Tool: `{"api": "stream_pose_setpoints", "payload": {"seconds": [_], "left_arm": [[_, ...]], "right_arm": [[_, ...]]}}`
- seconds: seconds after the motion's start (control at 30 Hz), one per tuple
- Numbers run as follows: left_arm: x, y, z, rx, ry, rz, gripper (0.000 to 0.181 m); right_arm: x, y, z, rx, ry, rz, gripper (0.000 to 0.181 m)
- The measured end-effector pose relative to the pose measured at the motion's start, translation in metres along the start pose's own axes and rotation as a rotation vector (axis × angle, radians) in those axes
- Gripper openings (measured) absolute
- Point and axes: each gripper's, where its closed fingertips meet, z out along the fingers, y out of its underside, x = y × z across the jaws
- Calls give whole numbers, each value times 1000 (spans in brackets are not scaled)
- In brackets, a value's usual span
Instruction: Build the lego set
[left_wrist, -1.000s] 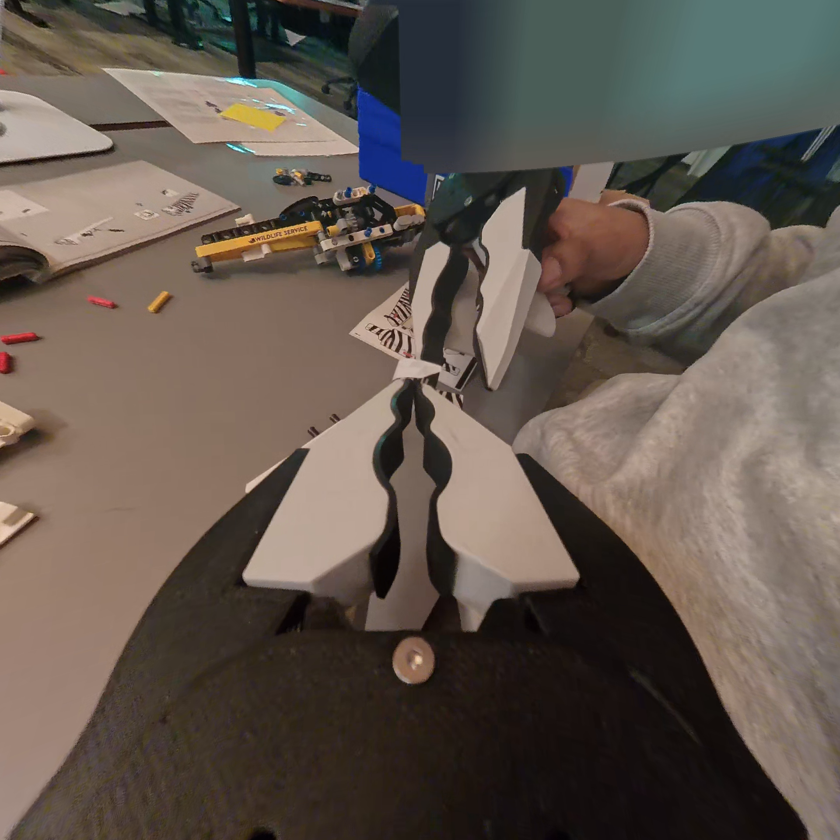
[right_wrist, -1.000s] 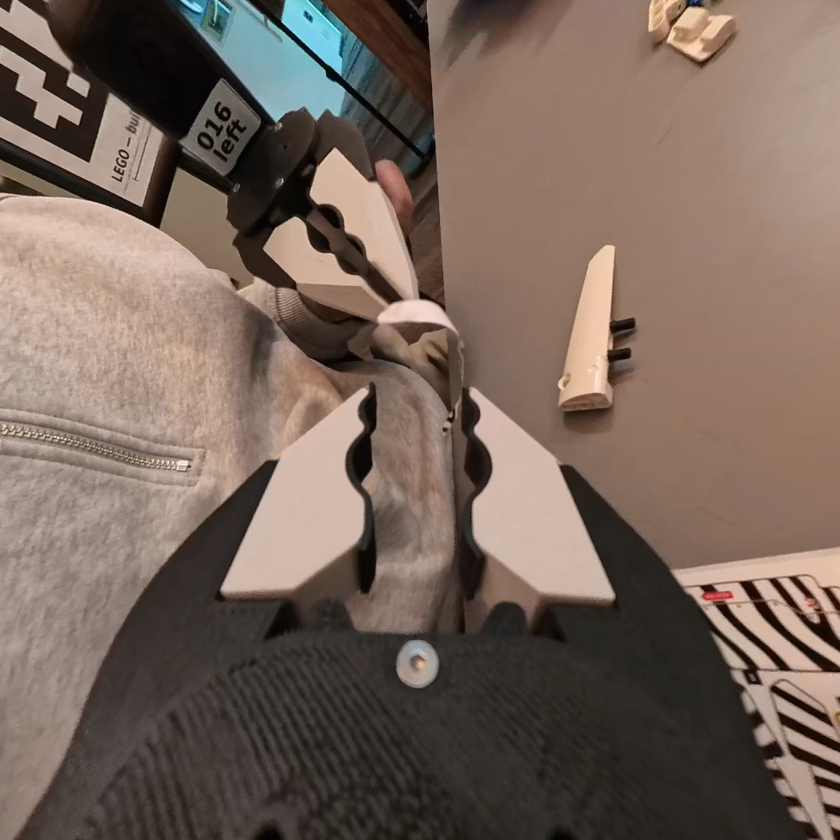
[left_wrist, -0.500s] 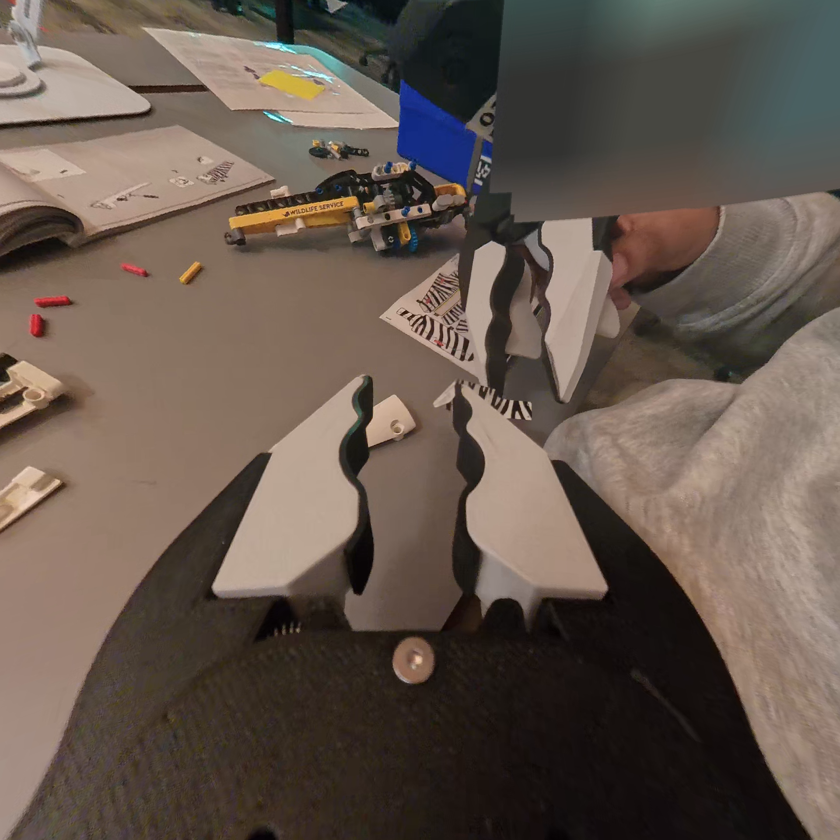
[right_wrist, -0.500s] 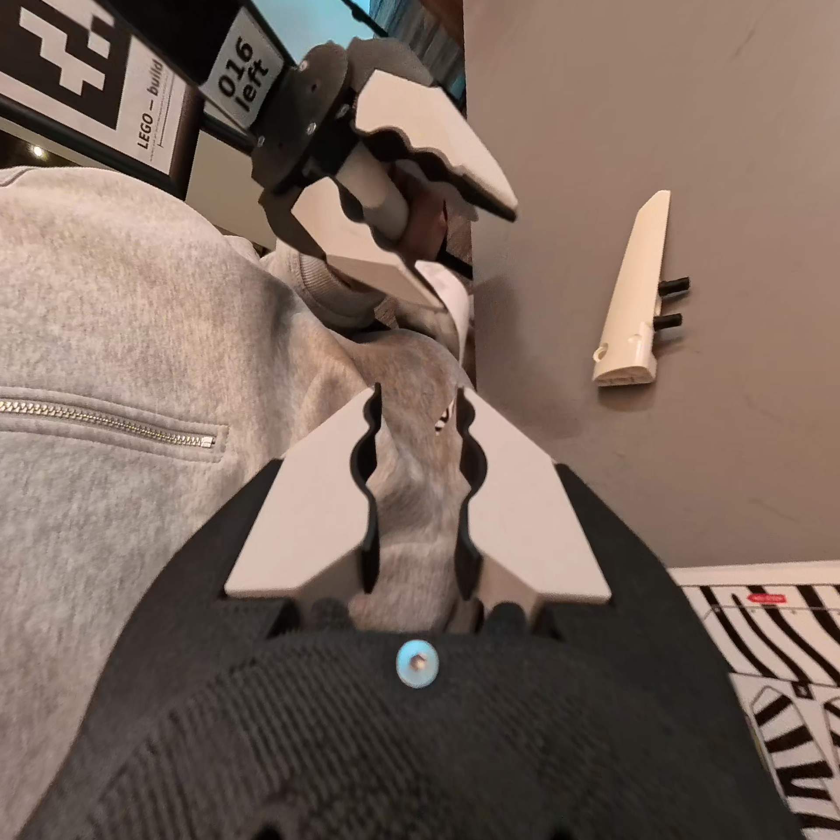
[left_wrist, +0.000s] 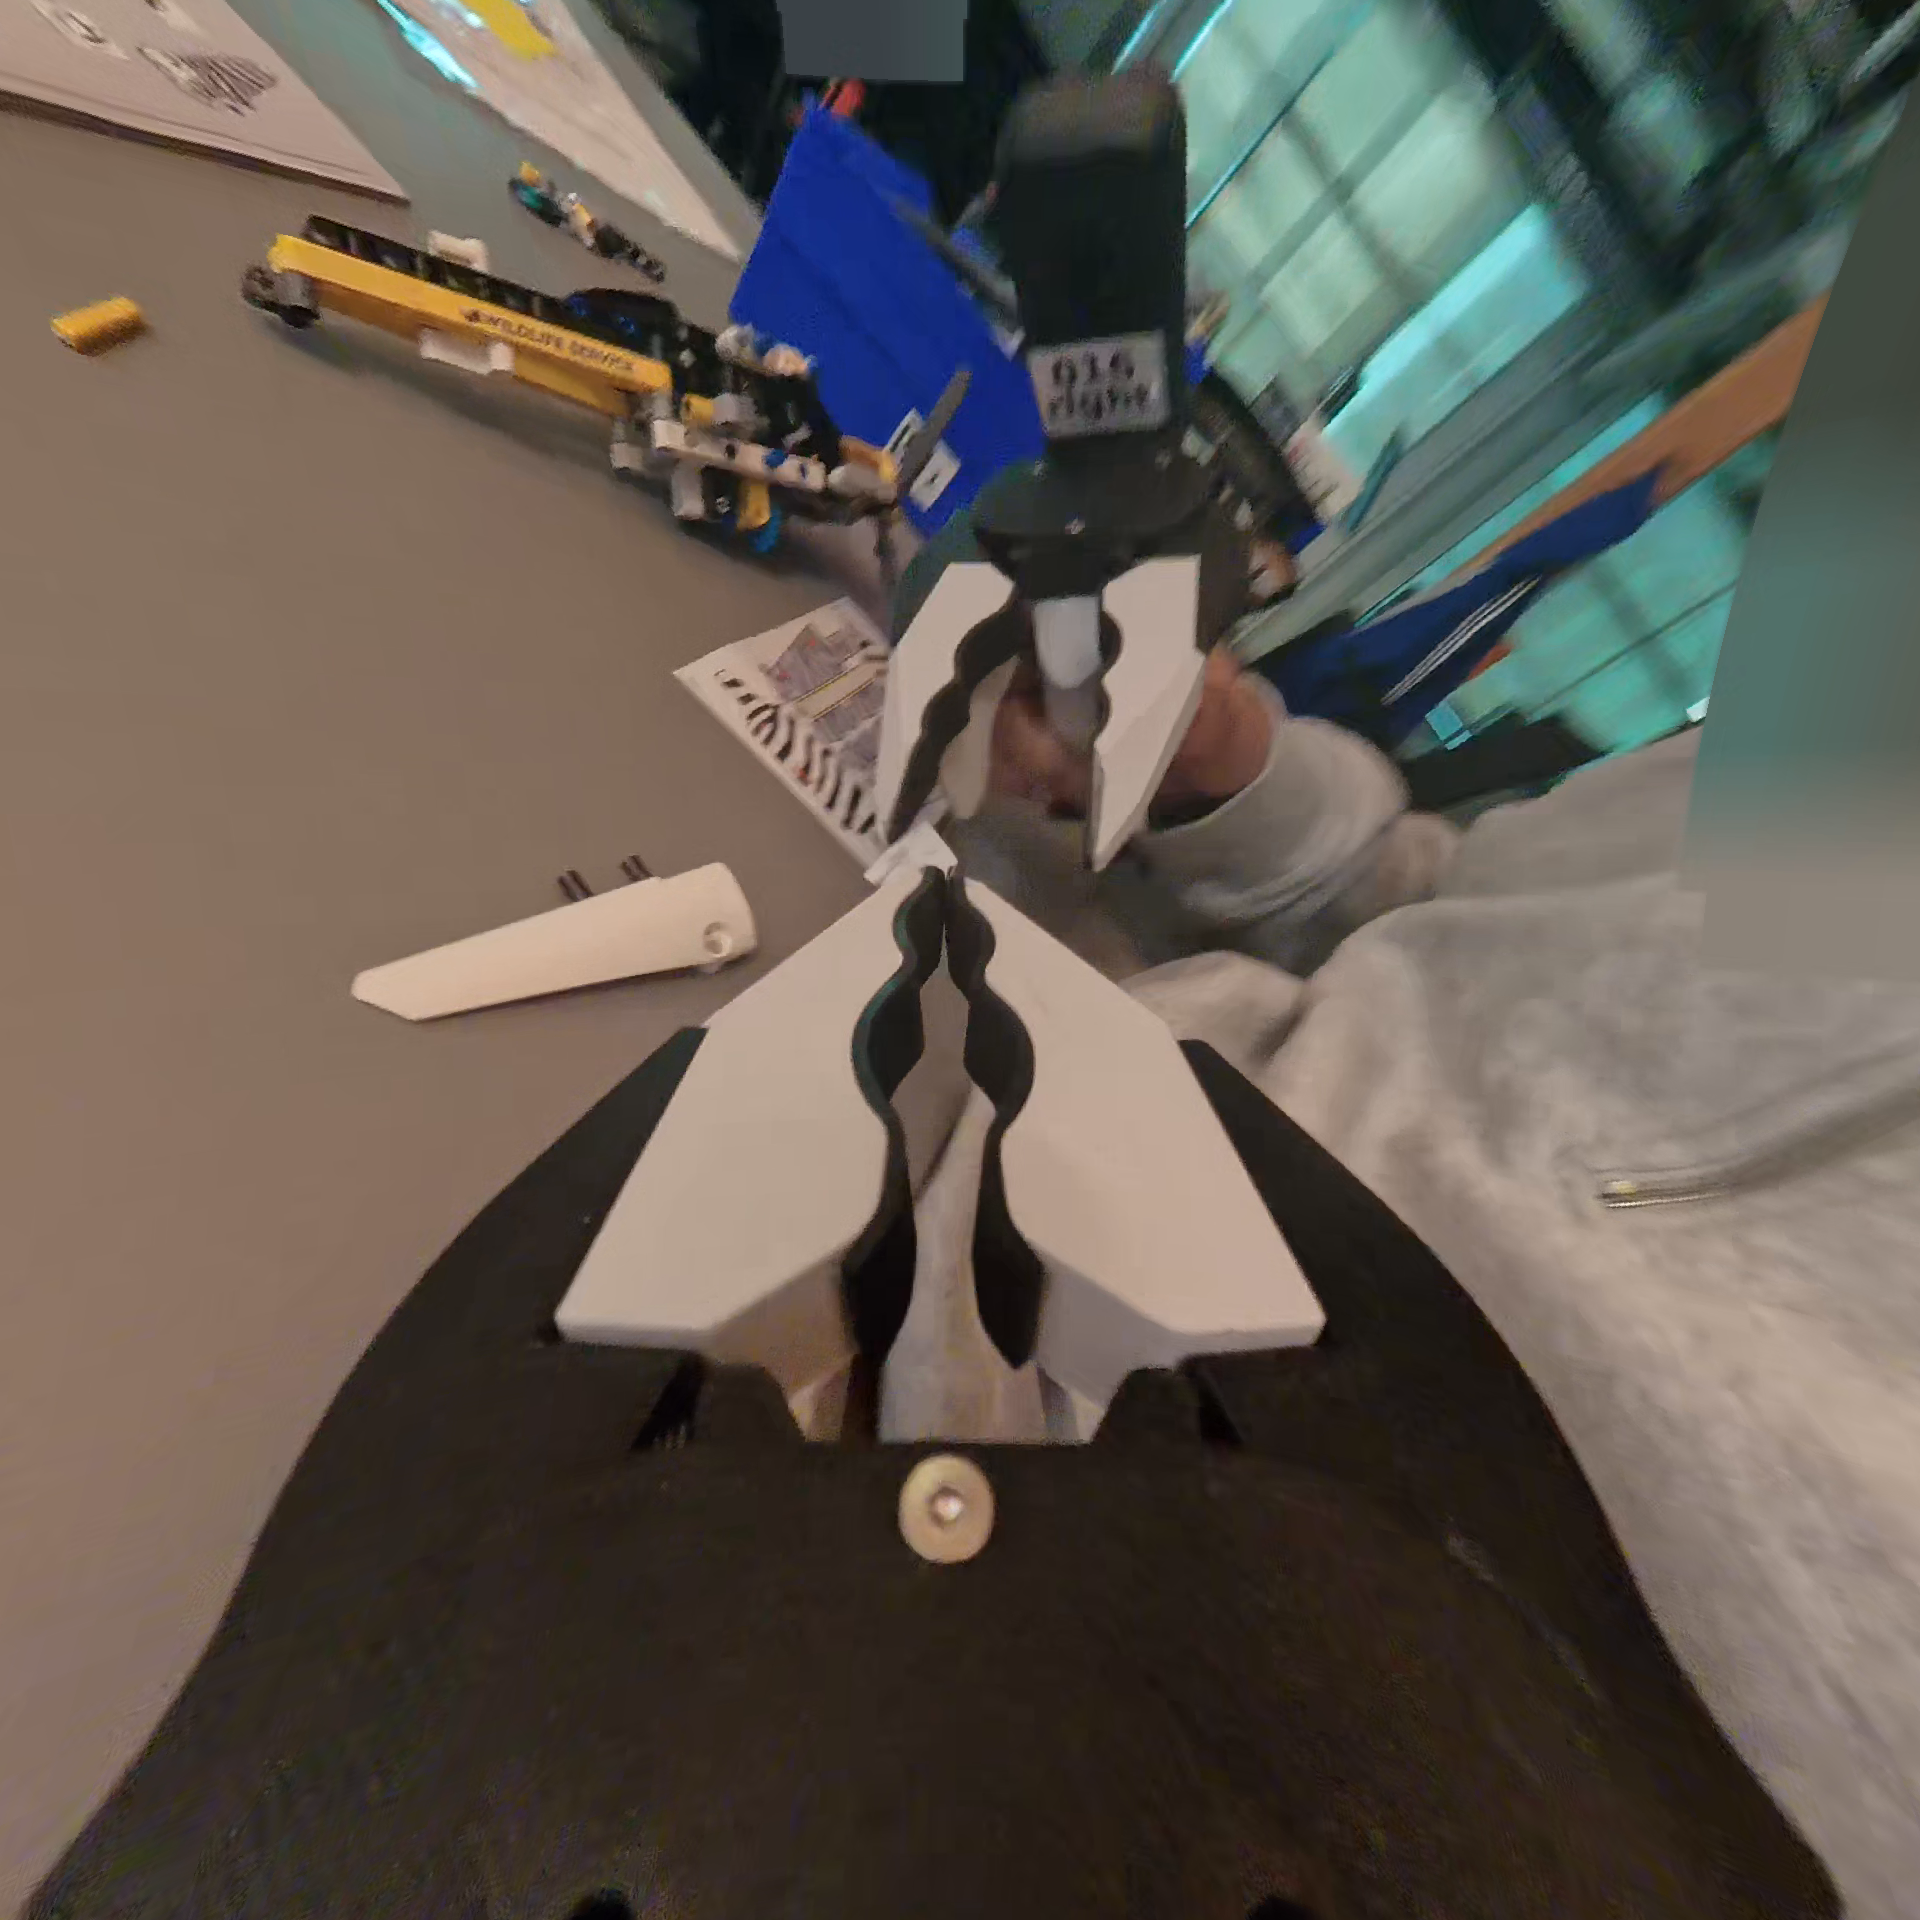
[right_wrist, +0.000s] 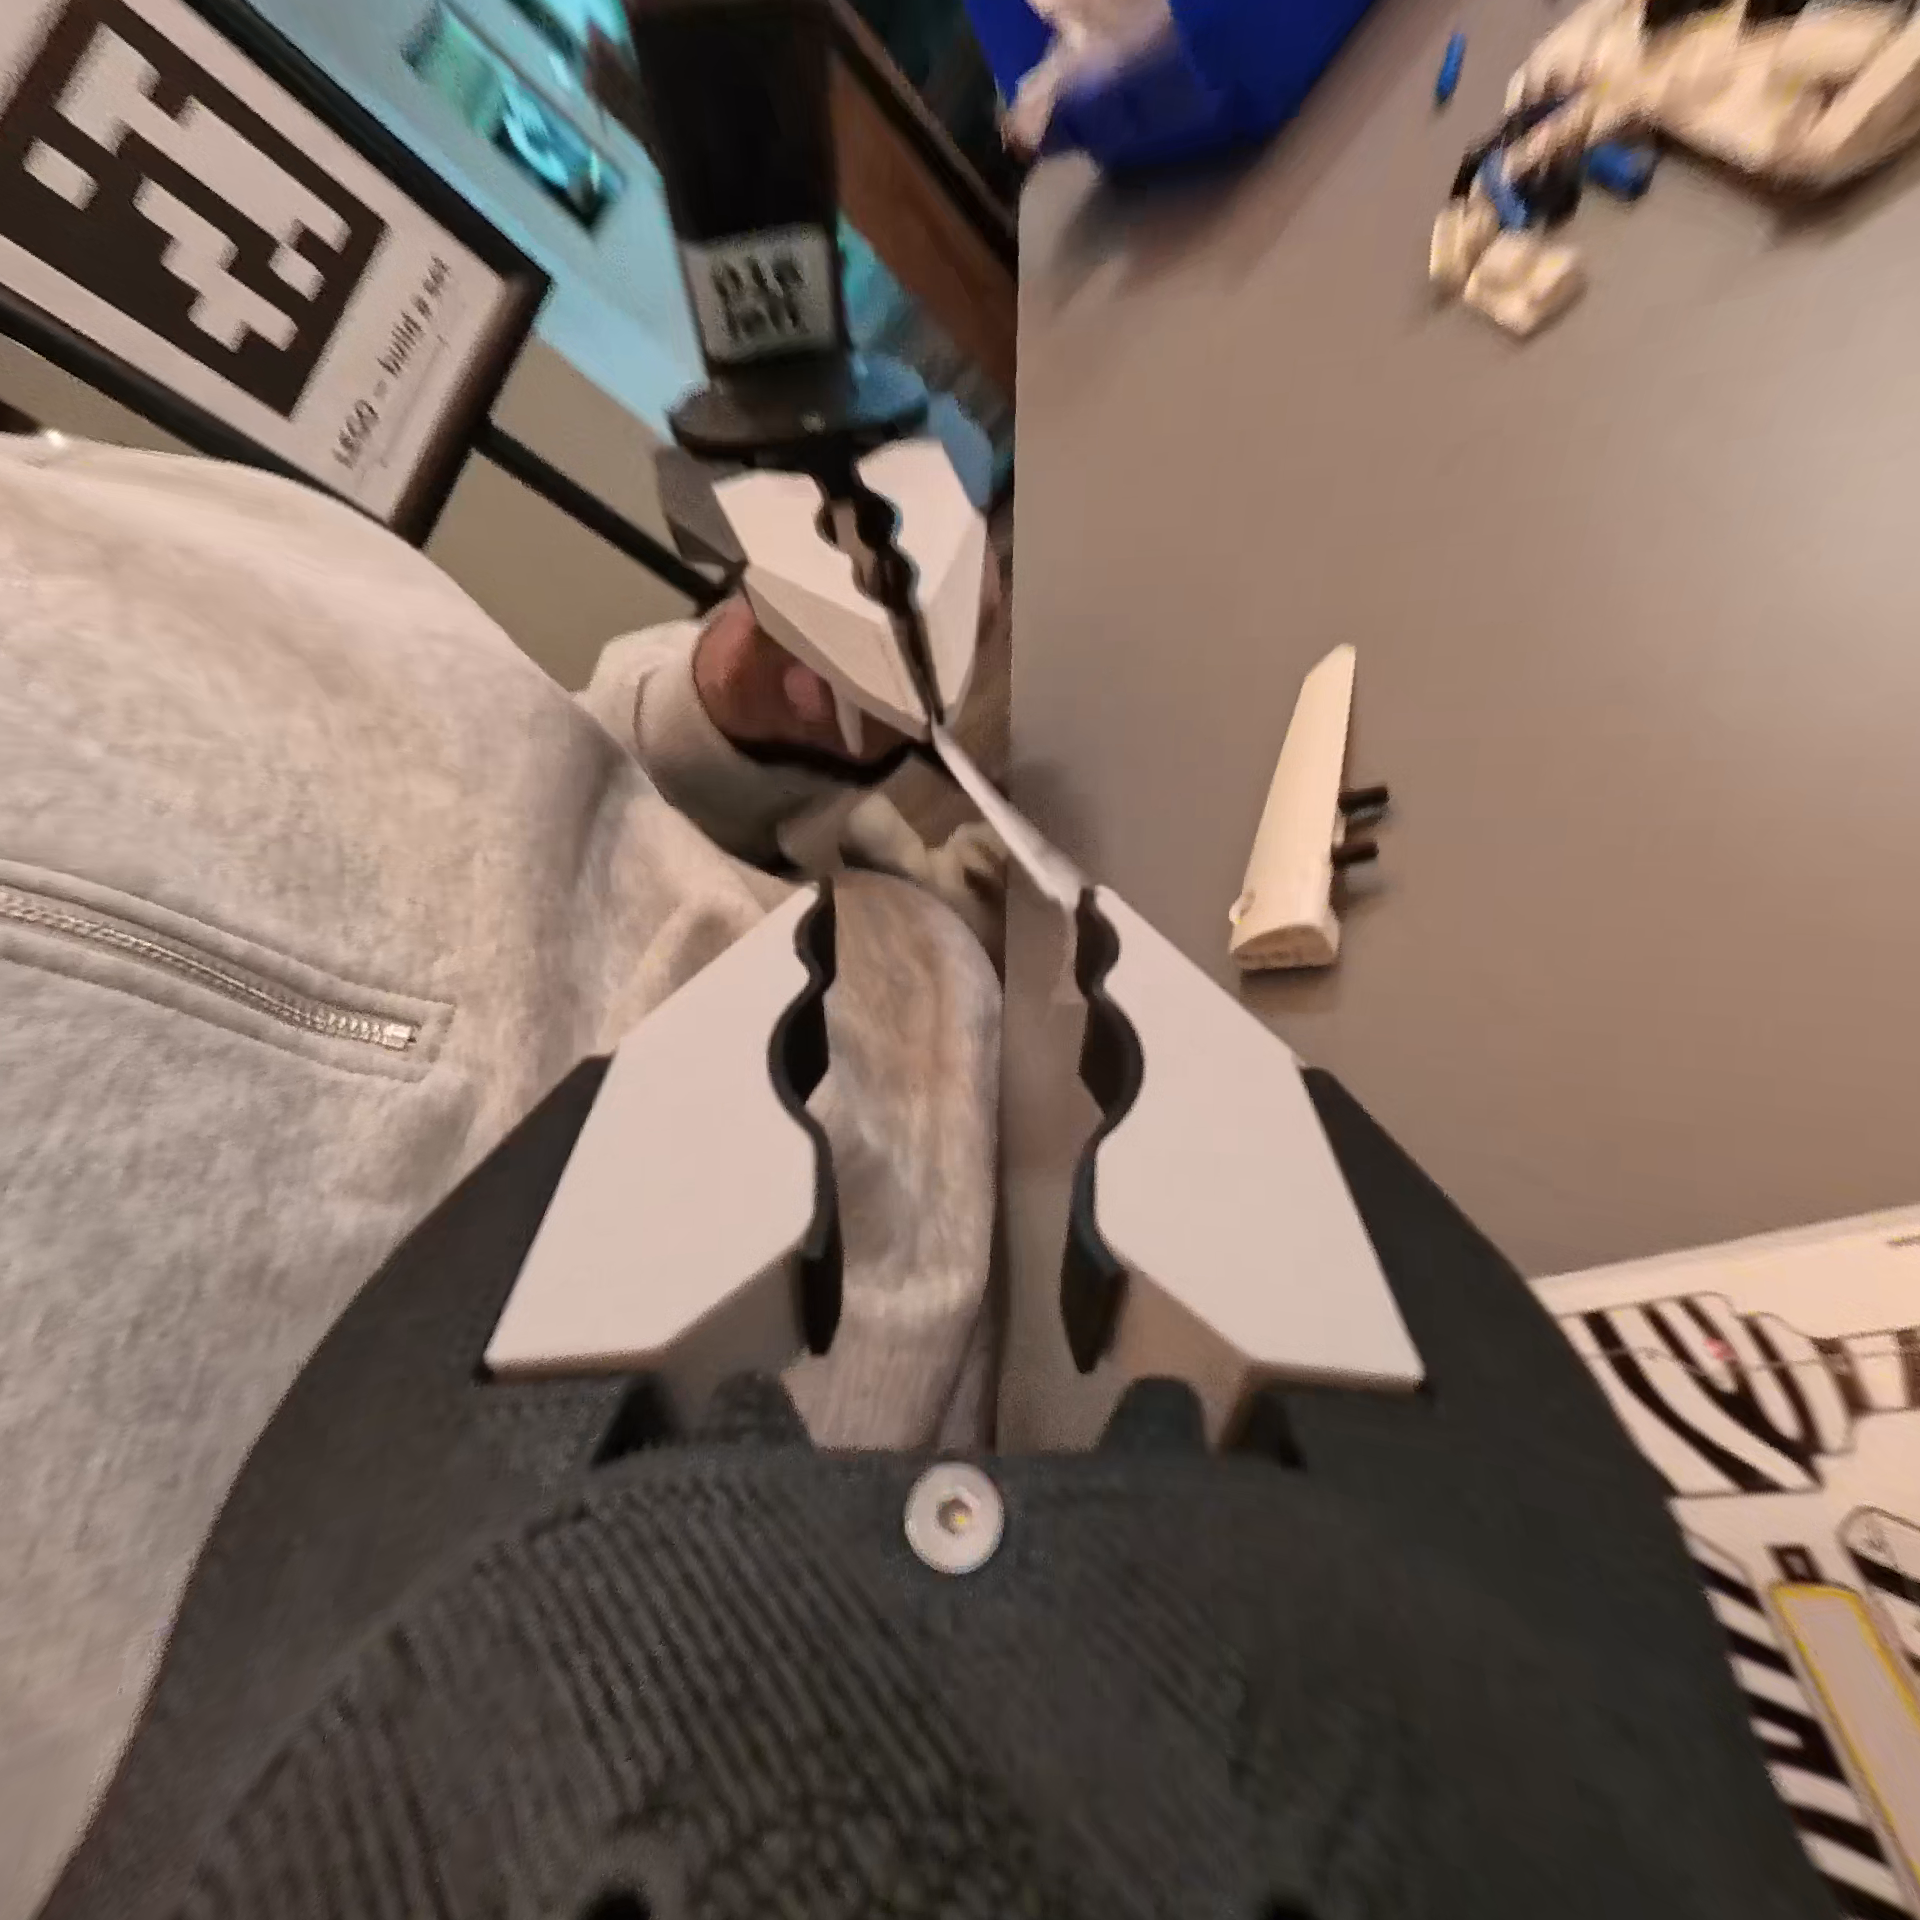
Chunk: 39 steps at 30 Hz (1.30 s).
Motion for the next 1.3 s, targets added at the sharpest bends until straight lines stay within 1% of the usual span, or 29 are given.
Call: {"api": "stream_pose_setpoints", "payload": {"seconds": [0.07,0.13,0.2,0.3,0.33,0.4,0.47,0.5,0.57,0.63,0.7,0.77,0.83,0.9,1.0,1.1,1.3], "left_arm": [[8,-8,-7,66,94,-97,0],[9,-12,-13,105,136,-169,0],[2,-13,-16,122,119,-227,0],[-16,-9,-12,100,46,-348,0],[-22,-4,-10,75,8,-372,0],[-33,4,-6,30,-74,-368,0],[-35,4,-2,26,-78,-387,0],[-34,3,-1,27,-64,-403,0],[-32,3,2,22,-44,-420,0],[-29,2,3,30,-16,-440,0],[-25,0,3,46,23,-470,0],[-27,1,1,48,16,-470,0],[-29,3,0,34,-5,-451,0],[-26,3,0,25,8,-445,0],[-26,3,2,12,8,-435,0],[-26,4,2,6,7,-431,0],[-28,6,2,10,7,-439,0]], "right_arm": [[3,-12,-9,97,40,-44,55],[5,-21,-20,175,80,-85,57],[3,-31,-27,246,133,-162,63],[-6,-44,-29,314,324,-424,72],[-9,-46,-26,307,403,-526,73],[-13,-44,-14,253,546,-707,75],[-6,-37,0,150,683,-872,73],[0,-34,4,95,761,-956,67],[9,-28,12,-1,869,-1111,45],[14,-23,20,-59,890,-1176,40],[15,-21,24,-55,860,-1132,46],[15,-21,23,-20,797,-1037,52],[14,-19,22,4,702,-910,52],[13,-16,22,21,605,-790,53],[11,-13,23,31,509,-676,50],[7,-16,22,54,476,-647,44],[12,-16,21,26,518,-647,35]]}}
